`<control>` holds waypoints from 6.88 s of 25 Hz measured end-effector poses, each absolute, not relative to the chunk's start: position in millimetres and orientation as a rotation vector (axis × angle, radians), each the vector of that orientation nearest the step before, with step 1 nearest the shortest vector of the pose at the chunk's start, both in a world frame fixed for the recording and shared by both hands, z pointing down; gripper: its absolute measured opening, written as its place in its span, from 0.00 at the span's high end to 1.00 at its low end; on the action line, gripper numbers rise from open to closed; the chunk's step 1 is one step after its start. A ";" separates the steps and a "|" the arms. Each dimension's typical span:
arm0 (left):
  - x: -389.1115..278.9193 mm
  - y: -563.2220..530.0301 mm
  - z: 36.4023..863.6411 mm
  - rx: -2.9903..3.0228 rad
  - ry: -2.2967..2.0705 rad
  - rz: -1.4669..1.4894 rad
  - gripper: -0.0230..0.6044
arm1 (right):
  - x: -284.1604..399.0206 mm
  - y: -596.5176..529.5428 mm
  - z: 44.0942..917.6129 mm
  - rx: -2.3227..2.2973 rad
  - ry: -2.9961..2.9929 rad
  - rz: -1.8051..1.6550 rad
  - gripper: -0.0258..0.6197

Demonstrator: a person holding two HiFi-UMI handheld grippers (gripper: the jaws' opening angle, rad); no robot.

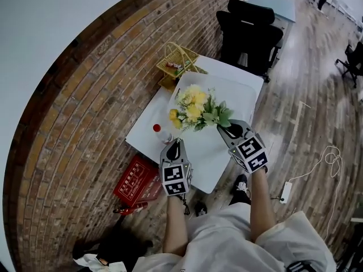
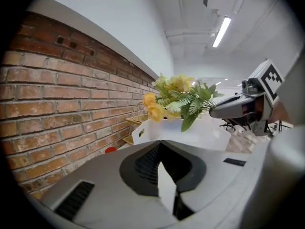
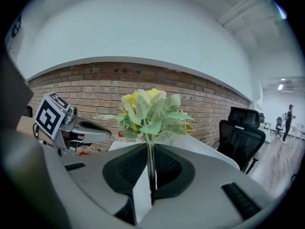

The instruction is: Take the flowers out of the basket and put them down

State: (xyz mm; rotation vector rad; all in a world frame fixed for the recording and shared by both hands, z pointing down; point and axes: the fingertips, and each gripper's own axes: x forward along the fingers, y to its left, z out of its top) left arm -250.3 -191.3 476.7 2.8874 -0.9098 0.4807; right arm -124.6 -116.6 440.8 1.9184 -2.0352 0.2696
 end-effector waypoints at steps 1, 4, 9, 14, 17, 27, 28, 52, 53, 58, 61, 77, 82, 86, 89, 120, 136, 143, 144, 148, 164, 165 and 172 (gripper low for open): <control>-246.5 -193.1 474.7 2.885 -0.922 0.482 0.92 | -118.2 -120.8 438.8 1.910 -2.039 0.265 0.87; -236.7 -200.7 469.6 2.870 -0.978 0.472 0.92 | -99.5 -135.4 434.3 1.880 -2.050 0.245 0.87; -225.2 -213.0 471.2 2.814 -1.098 0.468 0.92 | -76.0 -162.8 439.6 1.785 -2.096 0.228 0.87; -215.2 -222.9 473.6 2.744 -1.224 0.437 0.92 | -56.8 -194.5 459.1 1.668 -2.120 0.283 0.87; -213.5 -228.9 474.8 2.691 -1.319 0.424 0.92 | -50.1 -214.0 477.2 1.591 -2.135 0.318 0.87; -243.4 -234.4 463.4 2.475 -1.663 0.365 0.92 | -54.0 -259.8 562.3 1.321 -2.151 0.595 0.87; -246.7 -231.3 462.0 2.451 -1.687 0.359 0.92 | -54.3 -260.2 568.9 1.296 -2.150 0.639 0.87; -232.7 -140.7 447.3 2.283 -1.970 0.448 0.92 | -62.6 -228.1 445.9 1.194 -2.601 0.650 0.58; -226.7 -140.7 445.6 2.297 -1.957 0.465 0.92 | -57.4 -224.5 432.1 1.197 -2.653 0.633 0.58; -201.4 -142.2 435.5 2.351 -1.907 0.480 0.92 | -22.2 -202.2 368.8 1.225 -2.931 0.509 0.59; -186.3 -141.5 428.1 2.371 -1.867 0.460 0.92 | 7.7 -193.1 358.7 1.374 -2.908 0.341 0.69; -119.9 -198.2 432.2 2.420 -1.751 0.461 0.92 | 106.1 -202.0 382.2 1.560 -2.769 0.383 0.69; -114.4 -220.4 431.2 2.328 -1.821 0.381 0.92 | 118.6 -220.1 390.1 1.517 -2.744 0.383 0.63; -107.6 -227.4 442.4 2.259 -1.849 0.373 0.92 | 121.6 -239.8 404.7 1.438 -2.752 0.444 0.63; -107.4 -227.3 451.7 2.213 -1.862 0.401 0.92 | 120.6 -245.9 414.4 1.376 -2.774 0.489 0.63; -67.8 -107.7 446.4 1.551 -2.396 0.307 0.92 | 54.7 -271.3 404.4 0.213 -3.061 0.404 0.64; -14.5 -73.9 459.0 1.400 -2.492 0.280 0.92 | 53.9 -234.2 430.3 0.397 -2.953 0.717 0.64; -36.2 -104.8 450.8 1.542 -2.440 0.327 0.92 | 35.1 -234.1 427.8 0.446 -2.946 0.757 0.64; -42.6 -112.0 452.4 1.569 -2.424 0.333 0.92 | 31.3 -238.5 431.4 0.476 -2.935 0.758 0.64; -66.6 -147.7 454.7 1.713 -2.324 0.356 0.92 | 10.6 -260.3 437.3 0.613 -2.896 0.793 0.64; -169.4 -228.4 467.8 2.063 -2.008 0.250 0.92 | -60.4 -263.6 566.3 0.794 -2.280 0.747 0.60; -170.3 -231.4 470.1 2.071 -1.988 0.228 0.92 | -59.5 -260.4 582.2 0.783 -2.214 0.755 0.60; -180.6 -254.7 473.3 2.144 -1.939 0.179 0.92 | -47.3 -212.4 681.4 0.690 -1.817 1.079 0.60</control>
